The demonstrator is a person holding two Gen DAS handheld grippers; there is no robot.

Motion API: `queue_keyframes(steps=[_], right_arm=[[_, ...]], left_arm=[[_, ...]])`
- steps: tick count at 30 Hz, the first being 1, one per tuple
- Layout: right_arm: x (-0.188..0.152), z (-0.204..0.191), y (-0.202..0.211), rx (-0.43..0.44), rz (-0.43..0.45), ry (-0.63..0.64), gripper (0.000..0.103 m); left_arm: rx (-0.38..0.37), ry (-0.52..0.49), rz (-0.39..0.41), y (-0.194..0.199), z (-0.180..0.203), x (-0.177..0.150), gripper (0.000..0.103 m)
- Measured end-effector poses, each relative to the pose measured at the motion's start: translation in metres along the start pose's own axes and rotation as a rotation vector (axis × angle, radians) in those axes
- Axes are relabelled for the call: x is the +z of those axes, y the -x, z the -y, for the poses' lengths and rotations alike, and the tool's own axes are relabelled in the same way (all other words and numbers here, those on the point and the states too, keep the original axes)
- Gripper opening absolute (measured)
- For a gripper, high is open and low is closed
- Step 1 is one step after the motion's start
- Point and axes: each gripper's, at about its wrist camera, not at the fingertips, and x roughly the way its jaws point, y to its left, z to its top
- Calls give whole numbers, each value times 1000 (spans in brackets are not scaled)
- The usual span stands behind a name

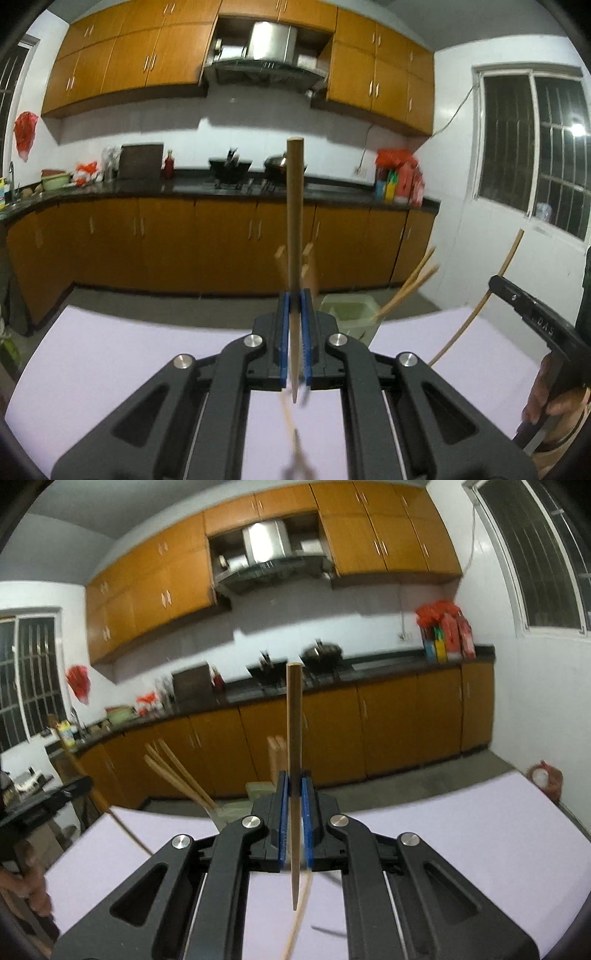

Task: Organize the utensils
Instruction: 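Lift both held chopsticks upright and carry them over the green holder, then open both grippers to drop the chopsticks into the green holder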

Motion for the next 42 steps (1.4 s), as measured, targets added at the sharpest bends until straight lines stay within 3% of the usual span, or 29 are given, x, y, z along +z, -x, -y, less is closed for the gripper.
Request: queue_keyframes(steps=[7, 11, 20, 27, 30, 37, 42], right_arm=[[42, -25, -14, 35, 185, 17, 8], [42, -30, -41, 17, 204, 35, 8], [10, -23, -88, -14, 94, 47, 8], [2, -29, -90, -2, 31, 57, 11], [5, -32, -81, -5, 47, 67, 41], [20, -25, -44, -25, 91, 78, 43], [1, -1, -16, -82, 37, 47, 47]], left_arm=[[-30, 51, 177, -16, 24, 53, 7], [-17, 67, 234, -43, 29, 62, 7], [-21, 81, 134, -99, 24, 27, 7], [-42, 105, 66, -117, 18, 8, 8], [-46, 114, 57, -115, 14, 5, 18], [-42, 125, 94, -87, 7, 9, 28], [-5, 136, 99, -46, -8, -4, 38]])
